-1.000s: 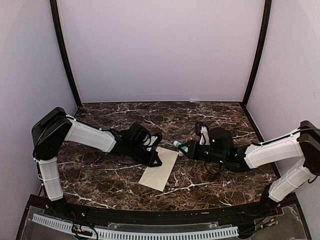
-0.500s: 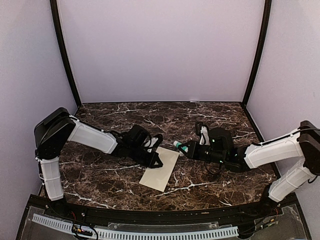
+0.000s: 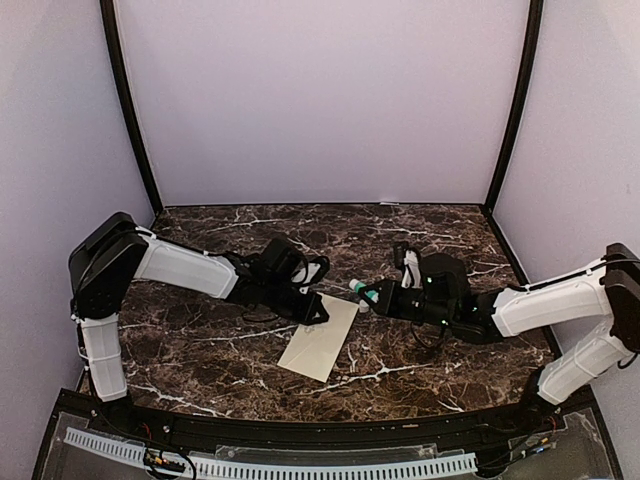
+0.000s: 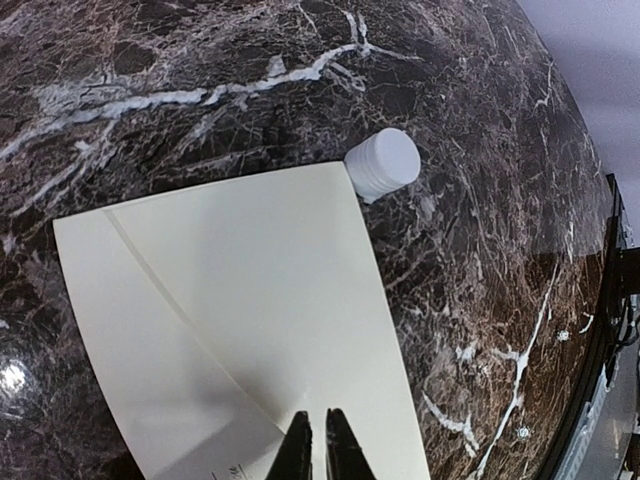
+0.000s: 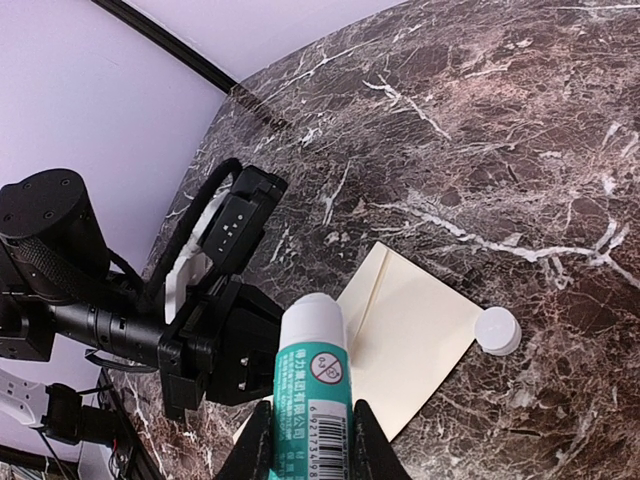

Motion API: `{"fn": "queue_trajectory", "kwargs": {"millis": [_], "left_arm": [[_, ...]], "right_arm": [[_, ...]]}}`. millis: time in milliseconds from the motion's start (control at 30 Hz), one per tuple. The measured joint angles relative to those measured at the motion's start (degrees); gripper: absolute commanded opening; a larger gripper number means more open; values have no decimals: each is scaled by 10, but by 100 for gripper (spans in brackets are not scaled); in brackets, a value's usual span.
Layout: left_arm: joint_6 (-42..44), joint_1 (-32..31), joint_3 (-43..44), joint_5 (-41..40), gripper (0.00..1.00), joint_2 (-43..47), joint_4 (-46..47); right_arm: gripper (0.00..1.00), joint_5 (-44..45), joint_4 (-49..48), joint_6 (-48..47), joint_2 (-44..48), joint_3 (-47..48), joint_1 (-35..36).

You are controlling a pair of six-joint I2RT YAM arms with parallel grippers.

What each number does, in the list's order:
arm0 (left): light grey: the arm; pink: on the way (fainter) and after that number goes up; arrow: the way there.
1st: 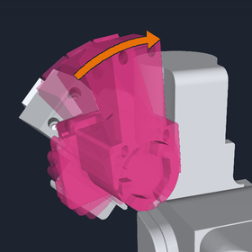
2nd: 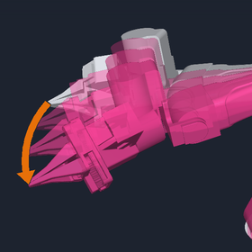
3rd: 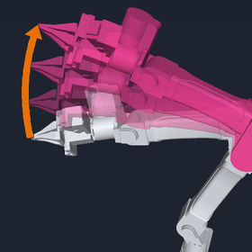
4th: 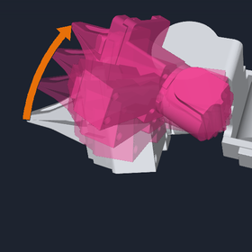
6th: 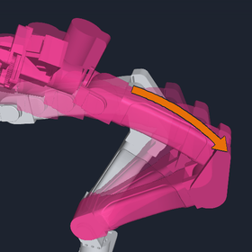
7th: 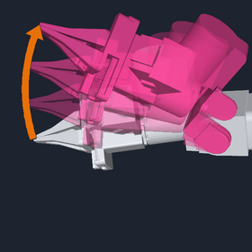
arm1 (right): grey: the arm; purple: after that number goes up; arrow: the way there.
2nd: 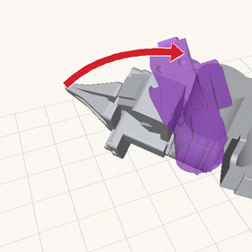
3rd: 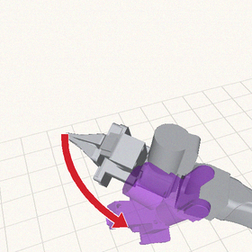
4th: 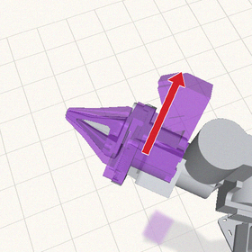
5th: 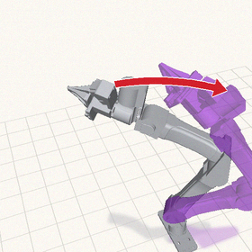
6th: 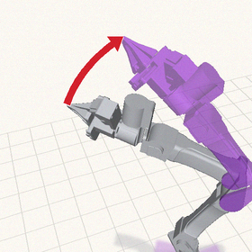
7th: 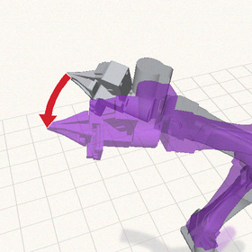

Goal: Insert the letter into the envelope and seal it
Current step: Seal the envelope flap on the envelope.

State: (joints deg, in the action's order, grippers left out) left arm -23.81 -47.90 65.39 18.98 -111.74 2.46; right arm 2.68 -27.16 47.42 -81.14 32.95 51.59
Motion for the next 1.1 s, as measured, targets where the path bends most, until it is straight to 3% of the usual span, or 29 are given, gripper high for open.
{"fn": "queue_trajectory", "kwargs": {"millis": [1100], "left_arm": [[14,0,-6,-1,7,-8,2]], "right_arm": [[18,16,27,-4,17,2,0]]}}
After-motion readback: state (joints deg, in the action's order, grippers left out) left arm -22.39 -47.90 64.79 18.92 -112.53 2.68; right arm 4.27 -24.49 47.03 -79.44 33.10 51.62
